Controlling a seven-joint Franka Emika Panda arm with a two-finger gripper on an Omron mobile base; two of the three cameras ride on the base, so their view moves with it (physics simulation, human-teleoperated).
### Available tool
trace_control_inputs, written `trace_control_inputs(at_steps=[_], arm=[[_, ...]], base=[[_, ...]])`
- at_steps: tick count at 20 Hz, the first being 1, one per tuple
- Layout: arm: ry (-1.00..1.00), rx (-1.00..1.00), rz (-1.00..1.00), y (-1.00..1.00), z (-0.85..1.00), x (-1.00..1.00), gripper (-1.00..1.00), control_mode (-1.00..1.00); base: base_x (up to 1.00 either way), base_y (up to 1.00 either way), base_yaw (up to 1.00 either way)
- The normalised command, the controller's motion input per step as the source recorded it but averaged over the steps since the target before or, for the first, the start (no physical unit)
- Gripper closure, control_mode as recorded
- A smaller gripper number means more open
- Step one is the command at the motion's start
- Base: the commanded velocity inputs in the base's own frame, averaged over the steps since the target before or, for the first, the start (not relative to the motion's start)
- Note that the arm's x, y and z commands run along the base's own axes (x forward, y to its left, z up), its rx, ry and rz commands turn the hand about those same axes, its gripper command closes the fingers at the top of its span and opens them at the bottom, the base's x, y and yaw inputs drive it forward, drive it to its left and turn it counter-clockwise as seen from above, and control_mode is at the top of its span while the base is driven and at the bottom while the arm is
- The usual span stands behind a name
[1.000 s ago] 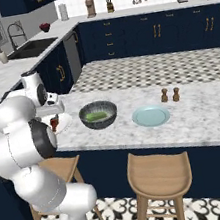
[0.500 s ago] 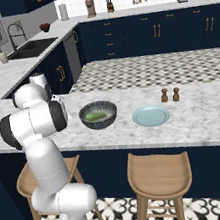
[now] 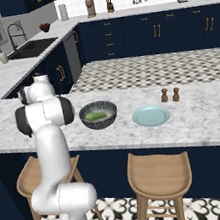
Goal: Pick the chicken drumstick and corn from their plates and place them in the bowl. Then put the bowl in the fridge.
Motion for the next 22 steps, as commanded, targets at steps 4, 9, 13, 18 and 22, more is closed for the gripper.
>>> trace_control_inputs(at_steps=[4,9,13,18,22], arm=[[0.0,0.0,0.0,0.03,-0.51,0.03,-1.0,-1.0],[0.0,0.01,0.0,0.0,-0.48,0.27,-1.0,-1.0],[0.0,0.0,0.0,0.06,-0.33,0.39,-1.0,-1.0],[0.0,0.0,0.0,0.09,-0.43,0.21,1.0,-1.0],[0.0,0.0,0.0,0.02,-0.12,-0.07,1.0,-1.0]], base=[[0.0,0.0,0.0],[0.0,0.0,0.0],[0.0,0.0,0.0],[0.0,0.0,0.0],[0.0,0.0,0.0]])
